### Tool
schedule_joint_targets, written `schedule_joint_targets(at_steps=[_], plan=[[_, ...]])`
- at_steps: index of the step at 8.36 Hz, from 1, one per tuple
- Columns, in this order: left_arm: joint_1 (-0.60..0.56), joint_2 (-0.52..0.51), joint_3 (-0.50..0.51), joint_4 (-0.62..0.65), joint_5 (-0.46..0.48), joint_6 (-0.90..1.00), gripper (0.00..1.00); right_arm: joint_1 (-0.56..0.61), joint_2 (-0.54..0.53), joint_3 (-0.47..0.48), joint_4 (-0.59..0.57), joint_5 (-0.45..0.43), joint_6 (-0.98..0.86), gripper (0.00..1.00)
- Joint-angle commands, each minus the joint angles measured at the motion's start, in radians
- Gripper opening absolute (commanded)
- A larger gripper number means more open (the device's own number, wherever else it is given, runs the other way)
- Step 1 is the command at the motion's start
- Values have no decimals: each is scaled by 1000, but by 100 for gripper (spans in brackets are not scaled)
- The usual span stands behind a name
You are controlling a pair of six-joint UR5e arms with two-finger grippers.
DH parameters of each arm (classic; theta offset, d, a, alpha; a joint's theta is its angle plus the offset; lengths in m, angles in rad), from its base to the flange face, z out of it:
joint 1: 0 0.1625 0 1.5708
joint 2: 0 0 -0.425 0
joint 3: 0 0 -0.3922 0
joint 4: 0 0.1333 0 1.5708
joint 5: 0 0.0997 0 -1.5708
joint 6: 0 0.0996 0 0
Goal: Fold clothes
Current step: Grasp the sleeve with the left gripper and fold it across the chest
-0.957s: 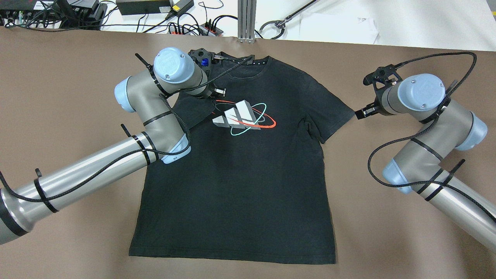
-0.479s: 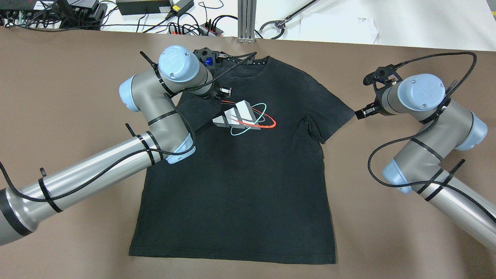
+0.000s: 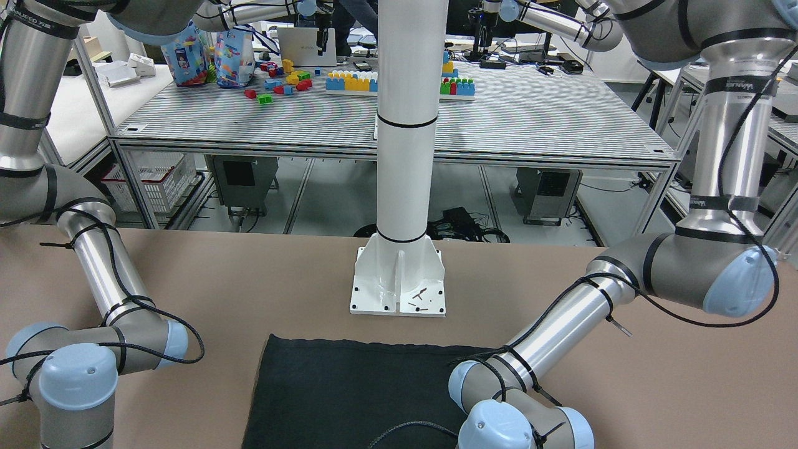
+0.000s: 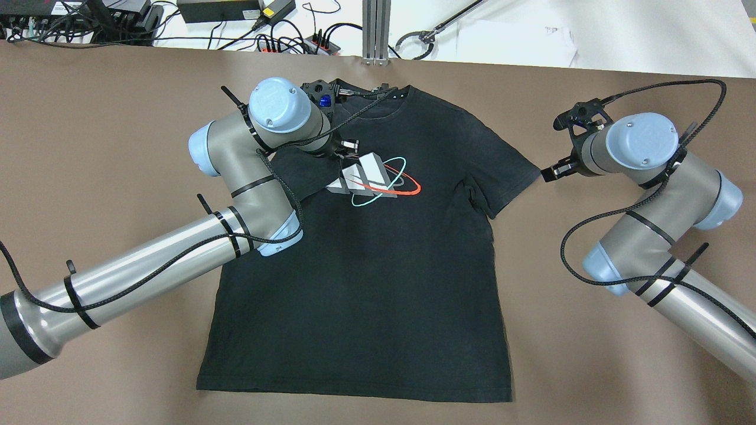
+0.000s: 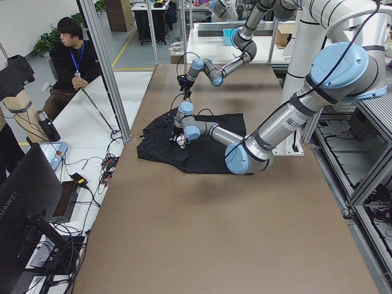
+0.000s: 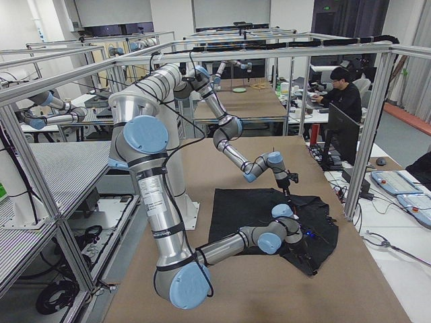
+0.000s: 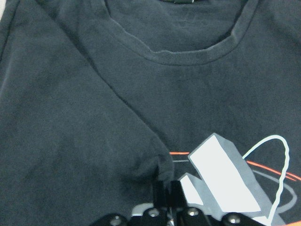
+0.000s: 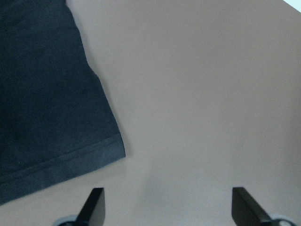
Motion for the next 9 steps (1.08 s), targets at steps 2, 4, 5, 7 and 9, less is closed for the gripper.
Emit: schedule_joint_targets(at_steps=[2,4,5,7,9], plan=[[-2,-20,-6,-7,2,-70,100,0,19,-30,1,3,3,95],[10,-15,-6,-9,3,-65,100,-2,113,-145,55,64,139,95],[15,-14,-6,-7,5,-65,100,0,115,-211,191,105,235,94],[24,-12,-6,-9,20,-65,100,1,105,-300,371,144,366,92],[27,-11,-6,-7,20,-63,100,0,82,-299,402,146,415,89]])
